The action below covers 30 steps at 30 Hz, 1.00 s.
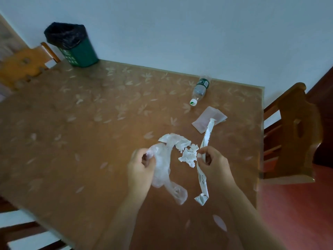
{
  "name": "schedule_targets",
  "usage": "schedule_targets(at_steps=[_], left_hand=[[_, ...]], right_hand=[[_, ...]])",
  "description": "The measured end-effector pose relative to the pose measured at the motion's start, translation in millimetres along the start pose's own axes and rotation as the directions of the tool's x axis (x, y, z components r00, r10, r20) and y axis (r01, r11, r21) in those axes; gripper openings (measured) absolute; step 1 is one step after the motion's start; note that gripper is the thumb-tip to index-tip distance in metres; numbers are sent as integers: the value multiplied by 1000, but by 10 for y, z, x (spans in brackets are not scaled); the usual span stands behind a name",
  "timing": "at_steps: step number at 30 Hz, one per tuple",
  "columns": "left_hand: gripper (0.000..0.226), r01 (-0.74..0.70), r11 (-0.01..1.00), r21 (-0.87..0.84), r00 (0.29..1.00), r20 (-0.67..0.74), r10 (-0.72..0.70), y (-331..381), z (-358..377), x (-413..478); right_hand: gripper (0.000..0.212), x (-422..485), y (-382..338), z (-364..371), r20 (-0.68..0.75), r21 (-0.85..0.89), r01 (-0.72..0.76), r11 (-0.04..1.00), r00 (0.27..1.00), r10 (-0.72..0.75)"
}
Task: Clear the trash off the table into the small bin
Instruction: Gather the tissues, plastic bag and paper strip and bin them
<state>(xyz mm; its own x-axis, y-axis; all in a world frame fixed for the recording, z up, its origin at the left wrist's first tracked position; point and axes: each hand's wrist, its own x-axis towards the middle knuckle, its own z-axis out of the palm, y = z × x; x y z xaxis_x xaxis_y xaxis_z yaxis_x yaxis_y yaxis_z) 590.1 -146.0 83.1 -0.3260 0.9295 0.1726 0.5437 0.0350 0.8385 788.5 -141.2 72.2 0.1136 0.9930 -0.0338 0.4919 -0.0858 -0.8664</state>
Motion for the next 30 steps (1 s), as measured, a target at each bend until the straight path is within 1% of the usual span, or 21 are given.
schedule_targets(at_steps=[3,5,8,11,13,15,18,22,25,27,30], left_hand=[[19,55,998,-31,998,-11,-56,6,-326,-240],[19,82,997,-15,996,-35,-82,-1,-541,-371],[20,85,996,-23,992,-93,-87,-16,-908,-552],[25,57,998,-41,982,-176,-64,-34,-1339,-745],[29,33,999,-36,966,-255,-41,-72,-1673,-891],[31,7,1000,-24,948,-319,-14,-99,-1963,-1013],[25,-4,999,-34,917,-399,-10,-187,-2471,-1268],[27,6,1000,-2,855,-519,-6,-343,-3172,-1676],[25,21,1000,-6,798,-602,-20,-494,-3695,-2038],[23,53,999,-10,760,-649,-47,-644,-4021,-2303],[21,106,994,-7,720,-689,-82,-959,-4468,-2729]], right_hand=[[26,-165,-171,125,62,-12,46,999,997,-45],[29,-288,-305,214,78,-1,83,997,993,-83],[33,-466,-523,376,131,1,140,990,982,-139],[36,-651,-795,563,186,-27,202,979,963,-194],[32,-828,-1022,722,208,-31,269,963,944,-257],[24,-1009,-1226,861,220,-9,319,948,925,-309],[11,-1384,-1588,1143,263,50,383,923,886,-382],[6,-1965,-2060,1554,335,99,504,858,795,-506],[9,-2460,-2360,1901,386,129,567,814,727,-567],[9,-2806,-2529,2164,413,118,647,753,658,-630],[8,-3304,-2728,2560,481,106,741,663,545,-687]])
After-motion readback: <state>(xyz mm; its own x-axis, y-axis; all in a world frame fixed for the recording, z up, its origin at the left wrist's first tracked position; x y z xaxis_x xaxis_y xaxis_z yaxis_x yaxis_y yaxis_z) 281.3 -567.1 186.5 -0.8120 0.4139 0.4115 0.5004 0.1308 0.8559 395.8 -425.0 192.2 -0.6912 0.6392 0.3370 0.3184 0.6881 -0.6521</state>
